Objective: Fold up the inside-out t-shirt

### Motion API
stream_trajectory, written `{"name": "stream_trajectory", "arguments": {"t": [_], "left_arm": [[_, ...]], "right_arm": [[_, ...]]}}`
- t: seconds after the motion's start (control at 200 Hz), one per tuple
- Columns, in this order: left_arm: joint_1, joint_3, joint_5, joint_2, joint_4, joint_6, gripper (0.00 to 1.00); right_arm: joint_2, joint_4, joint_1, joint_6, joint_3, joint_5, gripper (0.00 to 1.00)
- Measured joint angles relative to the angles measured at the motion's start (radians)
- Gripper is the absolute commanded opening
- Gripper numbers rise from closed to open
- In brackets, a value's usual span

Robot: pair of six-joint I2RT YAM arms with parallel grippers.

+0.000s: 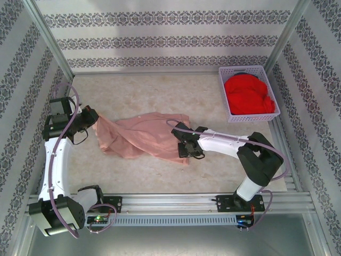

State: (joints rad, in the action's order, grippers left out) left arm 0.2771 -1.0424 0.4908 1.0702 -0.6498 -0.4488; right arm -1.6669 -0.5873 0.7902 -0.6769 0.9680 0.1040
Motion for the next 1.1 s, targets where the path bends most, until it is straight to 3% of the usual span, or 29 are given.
{"name": "stream_trajectory", "arguments": {"t": [0.135, 0.27, 0.34, 0.565, 0.774, 1.024, 1.099], "left_arm": [[0.000, 0.000, 0.003, -0.004, 0.002, 0.000, 0.00], [0.000, 0.000, 0.004, -0.010, 0.005, 0.000, 0.00], [0.000, 0.001, 0.004, -0.011, 0.006, 0.000, 0.00], [0.000, 0.001, 0.004, -0.011, 0.006, 0.000, 0.00], [0.000, 0.003, 0.004, -0.011, 0.006, 0.000, 0.00], [0.000, 0.005, 0.003, -0.011, 0.006, 0.000, 0.00], [0.000, 0.005, 0.002, -0.011, 0.007, -0.001, 0.00]], "right_arm": [[-0.011, -0.026, 0.000, -0.003, 0.011, 0.031, 0.22], [-0.011, -0.044, 0.000, -0.001, 0.012, 0.039, 0.13], [-0.009, -0.045, -0.003, 0.002, 0.010, 0.037, 0.12], [0.023, -0.043, -0.010, -0.002, -0.013, 0.010, 0.24], [0.024, -0.018, -0.014, -0.018, -0.044, -0.035, 0.25], [0.031, -0.007, -0.016, -0.030, -0.050, -0.053, 0.00], [0.056, -0.007, -0.035, -0.023, -0.050, -0.058, 0.00]]}}
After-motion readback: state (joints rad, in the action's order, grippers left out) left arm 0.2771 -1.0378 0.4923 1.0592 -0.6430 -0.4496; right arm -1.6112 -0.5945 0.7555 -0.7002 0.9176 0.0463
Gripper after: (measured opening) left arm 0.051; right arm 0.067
